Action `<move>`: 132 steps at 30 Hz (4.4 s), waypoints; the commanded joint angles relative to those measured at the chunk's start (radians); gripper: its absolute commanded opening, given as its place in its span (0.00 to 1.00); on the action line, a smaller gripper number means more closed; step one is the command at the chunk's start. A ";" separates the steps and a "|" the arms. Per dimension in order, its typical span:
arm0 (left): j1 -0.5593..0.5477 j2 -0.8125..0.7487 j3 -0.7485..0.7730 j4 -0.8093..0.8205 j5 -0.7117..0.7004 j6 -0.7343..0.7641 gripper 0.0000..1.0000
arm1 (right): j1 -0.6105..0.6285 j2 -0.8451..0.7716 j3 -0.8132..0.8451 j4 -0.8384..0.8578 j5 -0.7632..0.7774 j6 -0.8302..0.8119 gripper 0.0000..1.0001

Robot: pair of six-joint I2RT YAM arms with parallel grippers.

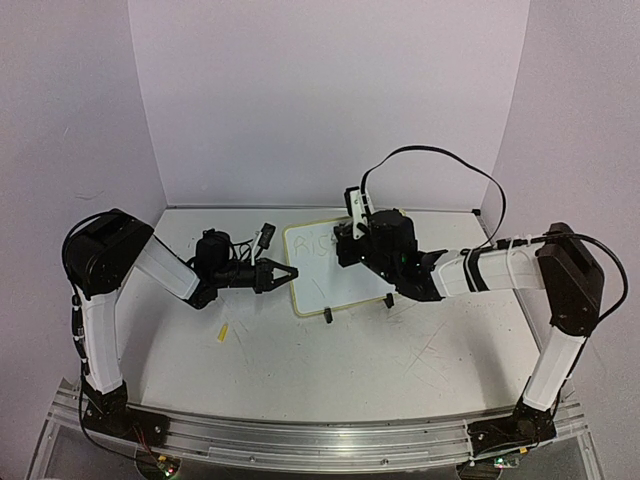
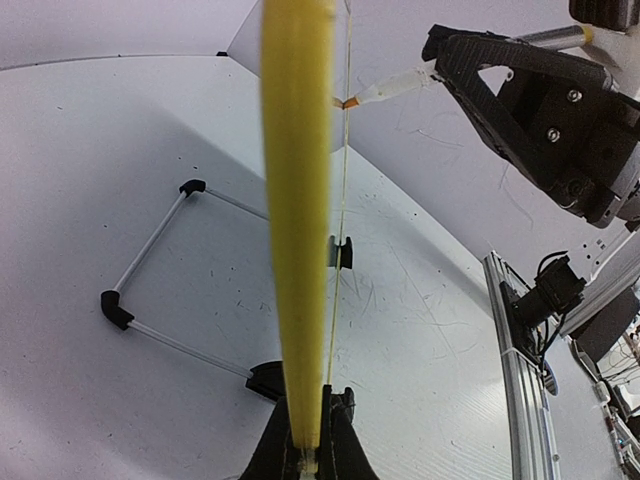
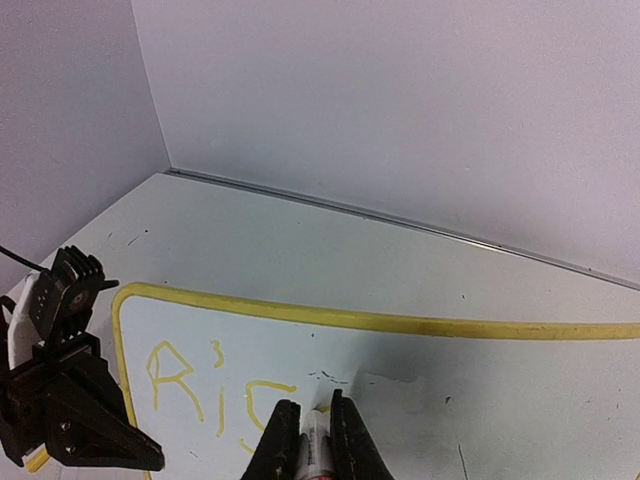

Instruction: Write a sentence on the whiteboard

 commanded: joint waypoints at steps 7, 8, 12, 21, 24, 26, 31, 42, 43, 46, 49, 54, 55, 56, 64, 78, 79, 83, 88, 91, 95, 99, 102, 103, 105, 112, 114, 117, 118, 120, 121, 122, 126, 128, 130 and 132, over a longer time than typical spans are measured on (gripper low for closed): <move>0.003 -0.018 0.011 -0.075 -0.040 0.045 0.00 | 0.002 -0.011 -0.052 -0.014 0.018 0.027 0.00; 0.004 -0.018 0.011 -0.076 -0.040 0.044 0.00 | 0.003 -0.014 -0.056 -0.014 0.021 0.026 0.00; 0.004 -0.020 0.009 -0.078 -0.040 0.046 0.00 | 0.002 -0.026 -0.067 -0.016 0.046 0.013 0.00; 0.003 -0.014 0.012 -0.081 -0.041 0.048 0.00 | -0.005 -0.083 -0.089 0.002 0.150 -0.024 0.00; 0.002 -0.013 0.012 -0.082 -0.042 0.049 0.00 | -0.006 -0.131 -0.105 0.048 0.097 -0.042 0.00; 0.004 -0.011 0.014 -0.083 -0.044 0.052 0.00 | -0.006 -0.182 -0.133 0.098 -0.002 -0.049 0.00; 0.004 -0.022 0.011 -0.091 -0.045 0.068 0.00 | -0.006 -0.280 -0.213 0.162 -0.221 -0.051 0.00; 0.002 -0.053 0.022 -0.194 -0.083 0.119 0.00 | -0.006 -0.305 -0.253 0.078 -0.225 -0.074 0.00; 0.002 -0.052 0.026 -0.200 -0.085 0.118 0.00 | -0.006 -0.309 -0.254 0.071 -0.222 -0.084 0.00; 0.002 -0.046 0.038 -0.212 -0.094 0.119 0.00 | -0.006 -0.312 -0.248 0.043 -0.219 -0.123 0.00; 0.001 -0.038 0.046 -0.218 -0.111 0.119 0.00 | -0.006 -0.311 -0.249 0.032 -0.202 -0.143 0.00; -0.012 -0.054 0.036 -0.227 -0.166 0.127 0.00 | -0.009 -0.288 -0.221 0.001 -0.093 -0.117 0.00; -0.013 -0.056 0.033 -0.229 -0.174 0.130 0.00 | -0.011 -0.274 -0.205 -0.027 -0.093 -0.117 0.00; -0.013 -0.057 0.032 -0.231 -0.178 0.130 0.00 | -0.012 -0.265 -0.191 -0.047 -0.085 -0.115 0.00; -0.013 -0.073 0.034 -0.252 -0.189 0.136 0.00 | -0.057 -0.240 -0.187 -0.051 -0.158 -0.129 0.00; -0.014 -0.083 0.030 -0.284 -0.194 0.163 0.00 | -0.068 -0.171 -0.147 0.032 -0.083 -0.133 0.00; -0.013 -0.081 0.033 -0.286 -0.195 0.164 0.00 | -0.070 -0.161 -0.141 0.037 -0.087 -0.132 0.00; -0.013 -0.081 0.038 -0.292 -0.193 0.169 0.00 | -0.071 -0.125 -0.106 0.041 -0.100 -0.136 0.00; -0.013 -0.083 0.039 -0.296 -0.193 0.173 0.00 | -0.071 -0.105 -0.092 0.043 -0.093 -0.143 0.00; -0.013 -0.083 0.038 -0.297 -0.191 0.174 0.00 | -0.071 -0.101 -0.091 0.045 -0.090 -0.143 0.00; -0.015 -0.081 0.041 -0.299 -0.190 0.175 0.00 | -0.071 -0.093 -0.092 0.045 -0.081 -0.140 0.00; -0.013 -0.080 0.045 -0.301 -0.188 0.175 0.00 | -0.072 -0.083 -0.088 0.045 -0.071 -0.141 0.00; -0.013 -0.078 0.047 -0.302 -0.188 0.175 0.00 | -0.072 -0.076 -0.084 0.043 -0.084 -0.136 0.00; -0.014 -0.079 0.047 -0.302 -0.188 0.175 0.00 | -0.072 -0.074 -0.083 0.043 -0.083 -0.135 0.00; -0.013 -0.079 0.048 -0.303 -0.189 0.176 0.00 | -0.072 -0.069 -0.082 0.043 -0.070 -0.135 0.00; -0.013 -0.078 0.049 -0.307 -0.192 0.178 0.00 | -0.072 -0.058 -0.082 0.047 -0.026 -0.136 0.00; -0.013 -0.079 0.050 -0.308 -0.193 0.179 0.00 | -0.072 -0.059 -0.084 0.043 -0.010 -0.135 0.00; -0.013 -0.077 0.050 -0.309 -0.194 0.181 0.00 | -0.072 -0.061 -0.083 0.029 0.008 -0.135 0.00; -0.013 -0.076 0.051 -0.309 -0.194 0.181 0.00 | -0.072 -0.062 -0.084 0.024 0.010 -0.134 0.00; -0.013 -0.075 0.052 -0.310 -0.194 0.181 0.00 | -0.072 -0.065 -0.087 0.015 0.010 -0.131 0.00; -0.013 -0.075 0.052 -0.309 -0.194 0.181 0.00 | -0.072 -0.068 -0.091 0.009 0.007 -0.126 0.00; -0.013 -0.075 0.052 -0.310 -0.194 0.181 0.00 | -0.071 -0.071 -0.095 0.006 -0.002 -0.121 0.00; -0.013 -0.075 0.052 -0.311 -0.197 0.182 0.00 | -0.054 -0.080 -0.108 -0.009 -0.022 -0.109 0.00; -0.013 -0.074 0.052 -0.312 -0.197 0.182 0.00 | -0.040 -0.081 -0.114 -0.019 -0.034 -0.082 0.00; -0.013 -0.074 0.053 -0.312 -0.197 0.182 0.00 | -0.024 -0.083 -0.115 -0.028 -0.047 -0.061 0.00; -0.013 -0.072 0.054 -0.313 -0.197 0.183 0.00 | -0.005 -0.086 -0.112 -0.038 -0.043 -0.060 0.00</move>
